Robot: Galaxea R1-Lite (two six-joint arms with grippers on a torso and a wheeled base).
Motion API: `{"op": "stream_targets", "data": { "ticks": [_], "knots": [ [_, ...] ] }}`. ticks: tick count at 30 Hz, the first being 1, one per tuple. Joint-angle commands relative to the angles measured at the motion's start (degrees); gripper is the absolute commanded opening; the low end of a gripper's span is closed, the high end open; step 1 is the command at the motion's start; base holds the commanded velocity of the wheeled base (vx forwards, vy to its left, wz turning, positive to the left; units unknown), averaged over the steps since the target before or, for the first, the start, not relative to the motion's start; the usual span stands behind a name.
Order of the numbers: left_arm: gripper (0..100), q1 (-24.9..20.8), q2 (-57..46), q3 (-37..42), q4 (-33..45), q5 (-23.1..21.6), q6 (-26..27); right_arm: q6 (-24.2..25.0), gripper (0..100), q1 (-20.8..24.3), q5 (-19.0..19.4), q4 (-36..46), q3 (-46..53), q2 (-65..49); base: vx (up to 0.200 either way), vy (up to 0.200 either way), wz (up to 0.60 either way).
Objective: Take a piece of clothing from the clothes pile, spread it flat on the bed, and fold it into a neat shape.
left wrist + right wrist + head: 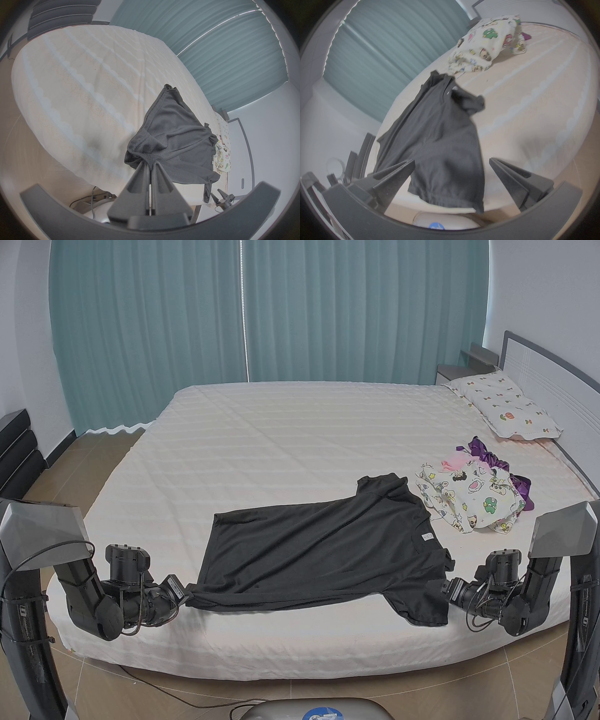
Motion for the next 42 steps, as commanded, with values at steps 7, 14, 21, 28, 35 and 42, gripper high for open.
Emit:
{"op": "stream_targets", "data": {
  "ticks": [7, 14, 21, 28, 35, 42],
  "knots": [
    [0, 0.0, 0.1, 0.0, 0.0, 0.0, 0.0, -2.1, 100, 1.4, 0.3, 1.8, 2.0, 0.5, 0.000, 0.000, 0.00],
    [0, 0.0, 0.1, 0.0, 0.0, 0.0, 0.0, -2.2, 100, 1.7, 0.1, 1.8, 2.1, 0.6, 0.000, 0.000, 0.00],
    [0, 0.0, 0.1, 0.0, 0.0, 0.0, 0.0, -2.2, 100, 2.5, -1.1, 2.8, 2.1, 0.6, 0.000, 0.000, 0.00],
    [0, 0.0, 0.2, -0.1, 0.0, 0.0, 0.0, -2.2, 100, 3.8, -2.5, 3.0, 2.2, 0.7, 0.000, 0.000, 0.00],
    [0, 0.0, 0.2, -0.1, 0.0, 0.0, 0.0, -2.3, 0, 4.6, -4.2, 3.0, 2.1, 1.1, 0.000, 0.000, 0.00],
    [0, 0.0, 0.1, 0.0, 0.0, 0.0, 0.0, -5.3, 0, 4.5, -4.8, 3.6, 5.0, -0.4, 0.000, 0.000, 0.00]
  ]
}}
